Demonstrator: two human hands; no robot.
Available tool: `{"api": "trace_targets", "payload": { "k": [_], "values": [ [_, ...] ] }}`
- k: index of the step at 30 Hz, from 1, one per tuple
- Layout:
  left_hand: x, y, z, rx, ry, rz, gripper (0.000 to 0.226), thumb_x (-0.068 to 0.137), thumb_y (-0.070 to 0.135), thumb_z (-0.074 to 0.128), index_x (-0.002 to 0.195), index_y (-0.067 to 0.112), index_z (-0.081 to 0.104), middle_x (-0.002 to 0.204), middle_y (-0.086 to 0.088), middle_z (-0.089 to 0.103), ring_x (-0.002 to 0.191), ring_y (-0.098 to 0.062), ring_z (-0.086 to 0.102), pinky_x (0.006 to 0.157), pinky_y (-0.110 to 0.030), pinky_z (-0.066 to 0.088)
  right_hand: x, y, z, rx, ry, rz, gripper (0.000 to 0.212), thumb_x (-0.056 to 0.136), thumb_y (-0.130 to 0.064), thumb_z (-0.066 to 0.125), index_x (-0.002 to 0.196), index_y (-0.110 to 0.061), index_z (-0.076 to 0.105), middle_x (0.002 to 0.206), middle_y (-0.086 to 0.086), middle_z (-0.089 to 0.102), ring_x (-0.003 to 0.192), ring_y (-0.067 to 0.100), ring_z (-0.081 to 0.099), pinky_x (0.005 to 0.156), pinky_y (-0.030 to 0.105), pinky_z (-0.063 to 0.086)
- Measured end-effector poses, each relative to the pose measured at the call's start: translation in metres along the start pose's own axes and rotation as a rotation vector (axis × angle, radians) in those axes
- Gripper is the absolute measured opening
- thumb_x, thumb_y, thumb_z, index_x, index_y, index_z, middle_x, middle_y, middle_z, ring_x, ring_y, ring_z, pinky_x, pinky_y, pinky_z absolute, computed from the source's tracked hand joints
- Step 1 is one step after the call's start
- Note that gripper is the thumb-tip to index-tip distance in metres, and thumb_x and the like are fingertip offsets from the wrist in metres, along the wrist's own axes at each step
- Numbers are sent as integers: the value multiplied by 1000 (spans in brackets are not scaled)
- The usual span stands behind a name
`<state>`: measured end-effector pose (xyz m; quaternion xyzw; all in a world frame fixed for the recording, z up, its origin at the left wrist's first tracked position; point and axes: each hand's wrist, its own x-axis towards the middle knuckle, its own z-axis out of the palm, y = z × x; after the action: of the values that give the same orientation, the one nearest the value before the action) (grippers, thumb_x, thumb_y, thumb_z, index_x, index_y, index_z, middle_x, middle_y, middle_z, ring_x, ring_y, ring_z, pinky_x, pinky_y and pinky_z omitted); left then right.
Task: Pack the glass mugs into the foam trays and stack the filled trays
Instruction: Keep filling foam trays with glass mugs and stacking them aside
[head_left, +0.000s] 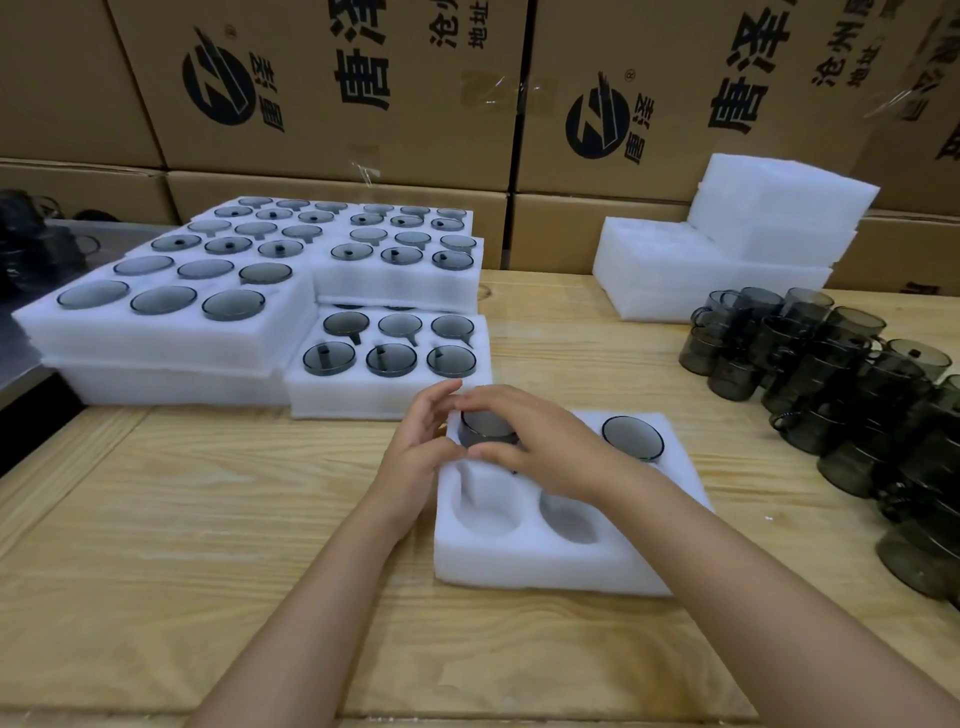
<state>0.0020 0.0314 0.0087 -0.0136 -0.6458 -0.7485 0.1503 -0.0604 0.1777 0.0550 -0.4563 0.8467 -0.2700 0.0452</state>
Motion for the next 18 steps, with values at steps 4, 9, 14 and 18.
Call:
{"api": "trace_targets", "payload": {
  "k": [4, 9, 14, 18],
  "values": [
    [2, -4, 1, -14, 27, 29, 58, 63, 4, 44, 119, 17, 51, 124, -4, 55, 117, -13, 52, 95, -20, 44, 8, -8, 0, 62, 16, 74, 30, 94, -45, 45, 119, -32, 55, 115, -17, 58, 89, -7, 53, 85, 31, 44],
    [4, -8, 0, -136, 61, -1, 49, 73, 12, 43, 121, 20, 51, 127, -5, 58, 121, -19, 55, 102, -35, 41, 34, -16, 14, -203, -84, 263, 64, 95, -58, 18, 150, -25, 17, 158, -2, 10, 146, 19, 2, 116, 46, 2],
    [8, -11, -7, -181, 114, -46, 37, 86, 12, 40, 118, 24, 54, 103, 4, 73, 97, -7, 67, 79, -19, 51, 36, -12, 29, -393, -203, 319, 62, 94, -60, 5, 150, -33, 1, 157, -8, -17, 143, 17, -19, 113, 51, -14],
    [10, -7, -5, -139, 142, -74, 29, 92, 15, 40, 114, 21, 57, 105, -4, 69, 96, -12, 67, 81, -20, 50, 38, -11, 27, -421, -234, 330, 68, 90, -65, 5, 149, -33, -2, 156, -8, -19, 143, 18, -21, 112, 52, -16]
  ]
}}
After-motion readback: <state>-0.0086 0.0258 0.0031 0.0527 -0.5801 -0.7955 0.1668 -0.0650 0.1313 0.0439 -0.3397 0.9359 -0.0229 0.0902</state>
